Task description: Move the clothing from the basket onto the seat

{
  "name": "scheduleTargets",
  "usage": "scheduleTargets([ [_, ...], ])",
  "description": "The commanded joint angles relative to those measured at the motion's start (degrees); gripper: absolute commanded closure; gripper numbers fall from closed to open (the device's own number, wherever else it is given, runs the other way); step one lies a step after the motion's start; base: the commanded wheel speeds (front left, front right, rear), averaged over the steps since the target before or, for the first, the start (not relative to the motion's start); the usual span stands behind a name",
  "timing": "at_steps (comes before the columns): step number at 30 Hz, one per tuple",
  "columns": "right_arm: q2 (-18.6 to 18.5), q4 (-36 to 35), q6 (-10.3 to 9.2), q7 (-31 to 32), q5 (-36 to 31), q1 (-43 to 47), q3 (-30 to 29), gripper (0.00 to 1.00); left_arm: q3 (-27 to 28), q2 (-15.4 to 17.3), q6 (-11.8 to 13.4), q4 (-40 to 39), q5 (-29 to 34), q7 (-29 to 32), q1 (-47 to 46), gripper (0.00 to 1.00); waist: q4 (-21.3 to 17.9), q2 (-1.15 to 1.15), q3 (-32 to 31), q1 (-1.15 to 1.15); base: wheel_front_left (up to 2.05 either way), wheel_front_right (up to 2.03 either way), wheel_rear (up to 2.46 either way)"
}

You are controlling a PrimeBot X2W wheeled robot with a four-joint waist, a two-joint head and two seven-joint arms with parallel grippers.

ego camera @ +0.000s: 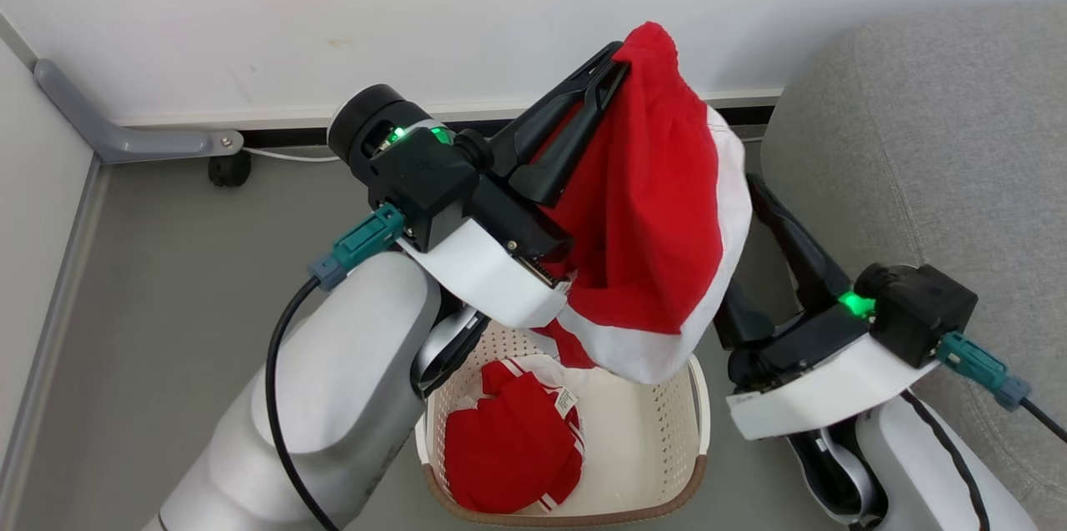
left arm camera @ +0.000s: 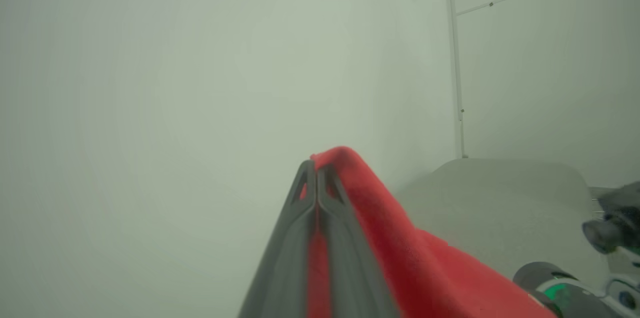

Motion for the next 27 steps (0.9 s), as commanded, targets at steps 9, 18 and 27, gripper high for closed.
scheduleTargets([
  [9,-2.81,0.34,0.24,-0.35,4.34,-2.17,8.01,0.0,0.0,0.31,-0.42,-1.27,-0.41,-0.27,-3.23,1.0,1.07,0.0,0.25,0.0,0.0,0.0,0.0],
  [18,-2.5,10.77,0.24,-0.35,8.41,-5.66,13.54,0.0,-2.9,-0.07,-0.42,-1.84,-1.17,-0.27,-3.77,1.0,2.73,0.0,-0.09,0.0,0.0,0.0,0.0],
  [27,-1.49,16.95,0.24,-0.35,12.78,-12.35,18.86,0.0,-5.19,-0.51,-0.42,-1.88,-2.02,-0.27,-4.0,1.0,4.35,0.0,-0.17,0.0,0.0,0.0,0.0],
])
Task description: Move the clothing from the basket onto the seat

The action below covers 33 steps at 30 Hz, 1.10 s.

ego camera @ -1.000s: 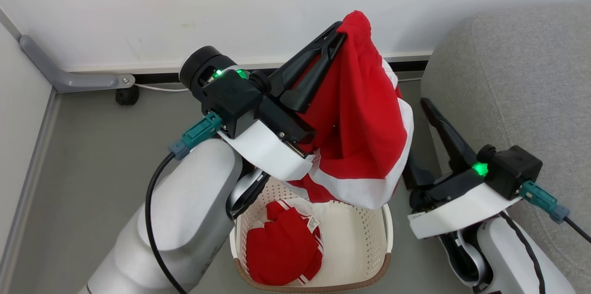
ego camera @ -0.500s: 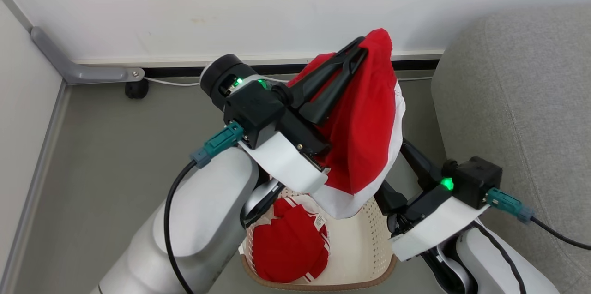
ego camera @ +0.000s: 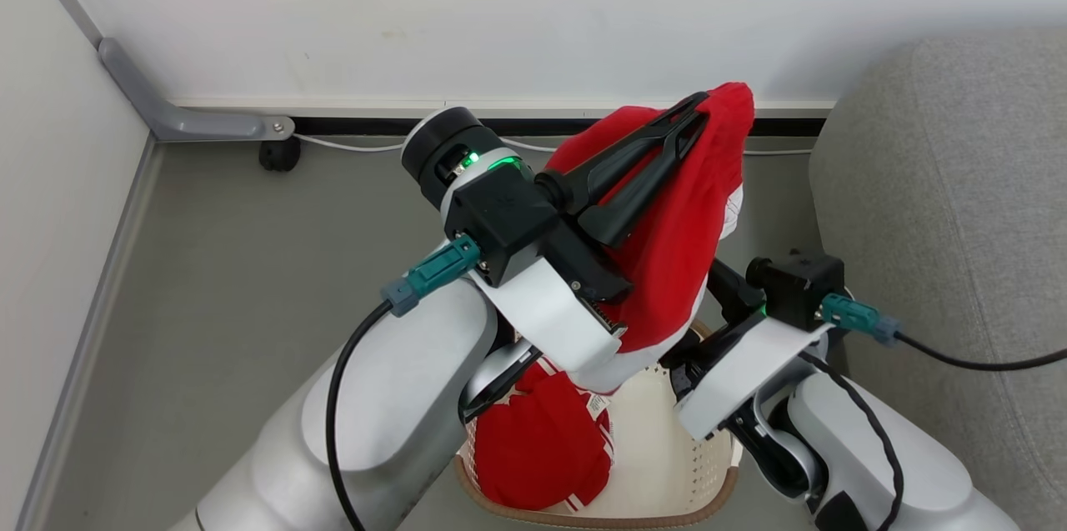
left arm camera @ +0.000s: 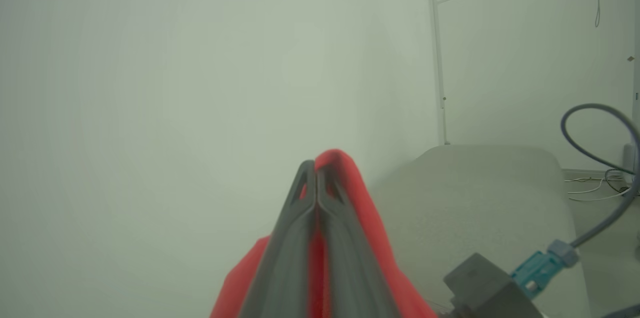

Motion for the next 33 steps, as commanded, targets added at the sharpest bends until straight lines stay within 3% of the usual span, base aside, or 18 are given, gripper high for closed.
scheduleTargets([
  [1,0.69,-1.01,0.24,-0.35,0.05,-1.11,0.39,0.0,1.68,0.67,-0.42,-1.47,-0.62,-0.27,-2.86,1.0,0.24,0.0,0.01,0.0,0.0,0.0,0.0],
  [4,1.0,-0.49,0.24,-0.35,0.07,-1.9,0.52,0.0,1.37,0.64,-0.42,-1.26,-0.92,-0.27,-2.56,1.0,0.63,0.0,0.04,0.0,0.0,0.0,0.0],
  [5,1.03,-0.41,0.24,-0.35,0.03,-2.1,0.59,0.18,1.25,0.63,-0.42,-1.16,-0.99,-0.27,-2.5,1.0,0.7,0.0,0.06,0.0,0.0,0.0,0.0],
  [6,1.03,-0.36,0.24,-0.35,-0.03,-2.25,0.7,0.78,1.13,0.61,-0.42,-1.02,-1.06,-0.27,-2.45,1.0,0.76,0.0,0.07,0.0,0.0,0.0,0.0],
  [7,1.12,-0.42,0.24,-0.35,0.1,-2.29,0.56,1.0,1.07,0.58,-0.42,-0.91,-1.12,-0.27,-2.41,1.0,0.77,0.0,0.09,0.0,0.0,0.0,0.0],
  [17,0.87,-2.15,0.24,-0.35,-1.23,-0.43,-1.73,1.0,2.07,0.79,-0.42,1.41,-1.7,-0.27,-0.71,1.0,-0.47,0.0,0.18,0.0,0.0,0.0,0.0],
  [18,0.83,-2.31,0.24,-0.35,-1.39,-0.19,-1.95,1.0,2.15,0.87,-0.42,1.66,-1.84,-0.27,-0.48,0.89,-0.64,0.0,0.17,0.0,0.0,0.0,0.0],
  [19,0.76,-2.45,0.24,-0.35,-1.54,0.02,-2.13,1.0,2.12,0.98,-0.42,1.94,-2.0,-0.27,-0.27,0.22,-0.8,0.0,0.12,0.0,0.0,0.0,0.0],
  [20,0.76,-2.45,0.24,-0.35,-1.54,0.02,-2.13,1.0,2.12,0.98,-0.42,1.94,-2.0,-0.27,-0.27,0.22,-0.8,0.0,0.12,0.0,0.0,0.0,0.0],
  [21,0.73,-2.52,0.24,-0.35,-1.73,0.2,-2.3,1.0,2.02,1.14,-0.42,2.28,-2.21,-0.27,-0.06,0.0,-0.93,0.0,0.08,0.0,0.0,0.0,0.0],
  [33,1.04,-4.38,0.24,-0.35,-3.81,1.53,-5.78,1.0,-0.34,3.33,-0.42,5.03,-5.26,-0.27,1.33,0.0,-2.09,0.0,0.12,0.0,0.0,0.0,0.0],
])
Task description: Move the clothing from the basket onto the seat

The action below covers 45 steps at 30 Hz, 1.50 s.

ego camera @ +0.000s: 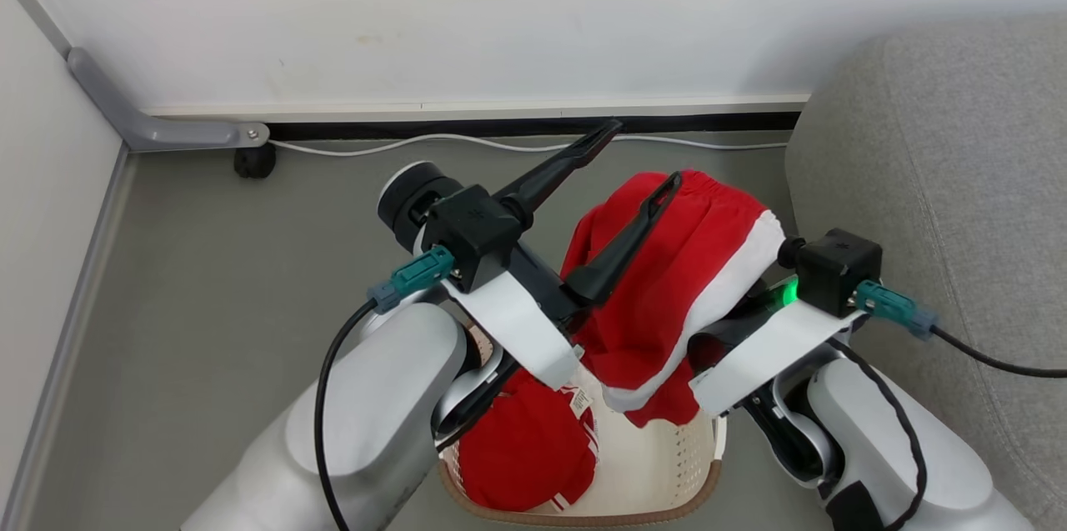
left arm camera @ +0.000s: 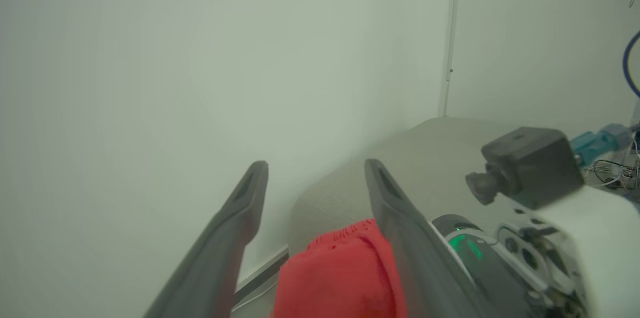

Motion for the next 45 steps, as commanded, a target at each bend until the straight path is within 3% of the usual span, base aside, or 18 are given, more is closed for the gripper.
scheduleTargets([
  [1,0.33,-2.05,0.24,-0.35,-0.49,0.64,-0.45,1.0,1.8,1.26,-0.42,-0.92,-0.45,-0.27,-0.68,0.0,-0.31,0.0,0.24,0.0,0.0,0.0,0.0],
  [10,0.44,-4.27,0.24,-0.35,-1.88,1.42,-4.66,1.0,1.99,2.76,-0.42,0.09,-0.74,-0.27,0.74,0.0,-3.95,0.0,0.69,0.0,0.0,0.0,0.0],
  [26,0.55,-8.96,0.24,-0.35,-4.08,3.15,-12.23,1.0,2.0,4.28,-0.42,0.14,-1.05,-0.27,6.92,0.0,-17.02,0.0,-1.25,0.0,0.0,0.0,0.0],
  [45,-0.63,-12.69,0.24,-0.35,-4.59,5.84,-15.83,1.0,3.24,3.82,-0.42,-1.6,-0.54,-0.27,11.88,0.0,-31.11,0.0,-3.31,0.0,0.0,0.0,0.0],
])
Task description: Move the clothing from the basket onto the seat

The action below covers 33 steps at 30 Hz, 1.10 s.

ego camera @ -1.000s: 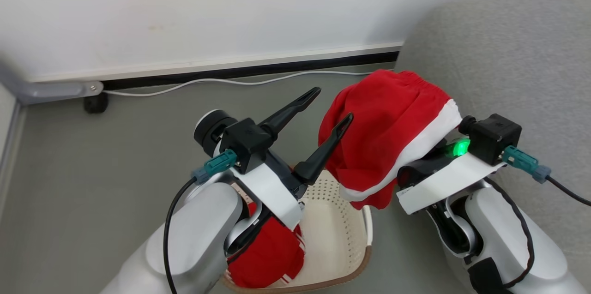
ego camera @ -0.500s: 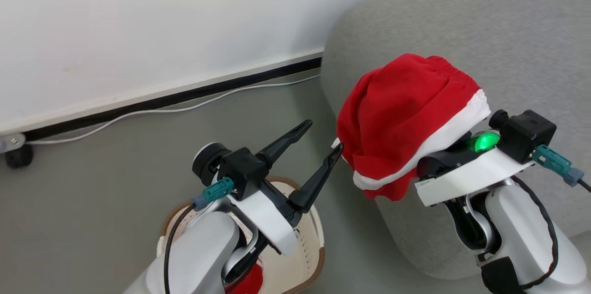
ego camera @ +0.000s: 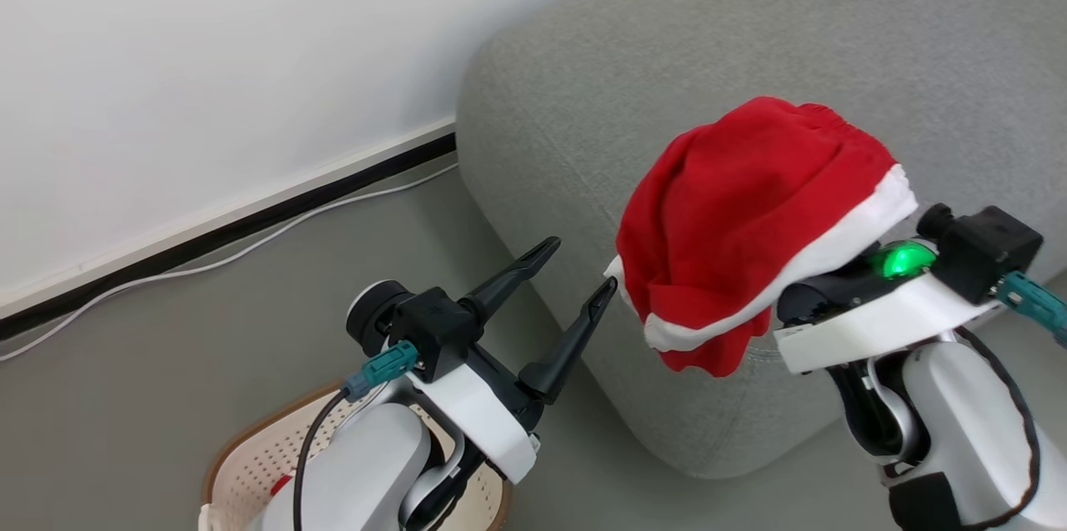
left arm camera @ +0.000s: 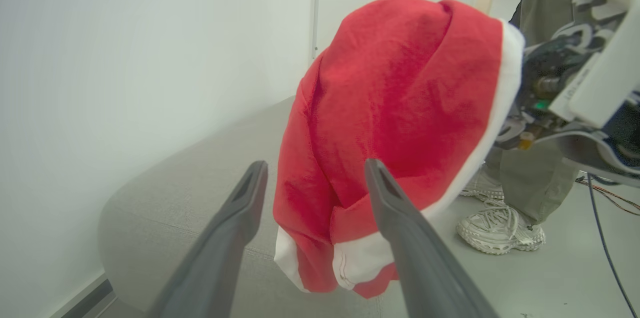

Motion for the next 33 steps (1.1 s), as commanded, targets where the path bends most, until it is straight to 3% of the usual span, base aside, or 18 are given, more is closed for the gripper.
scheduleTargets([
  [1,-0.42,-2.21,0.24,-0.34,-0.75,0.4,-0.26,1.0,1.97,0.62,-0.42,-1.65,0.22,-0.28,-0.58,0.0,-1.14,0.0,0.37,0.0,0.0,0.0,0.0],
  [15,-0.97,-7.18,0.24,-0.34,-4.76,4.59,-9.34,1.0,-0.82,1.0,-0.42,-2.12,0.69,-0.28,-3.87,0.0,-2.48,0.0,5.01,0.0,0.0,0.0,0.0],
  [22,-0.6,-5.41,0.24,-0.34,-6.5,-1.34,-13.76,1.0,-0.57,2.98,-0.42,-3.33,3.7,-0.28,-6.23,0.0,-2.6,0.0,11.36,0.0,0.0,0.0,0.0],
  [33,-2.07,-0.87,0.24,-0.34,-9.92,-12.49,-25.04,1.0,-4.59,5.48,-0.42,-4.2,6.28,-0.28,-14.07,0.0,0.76,0.0,22.71,0.0,0.0,0.0,0.0],
])
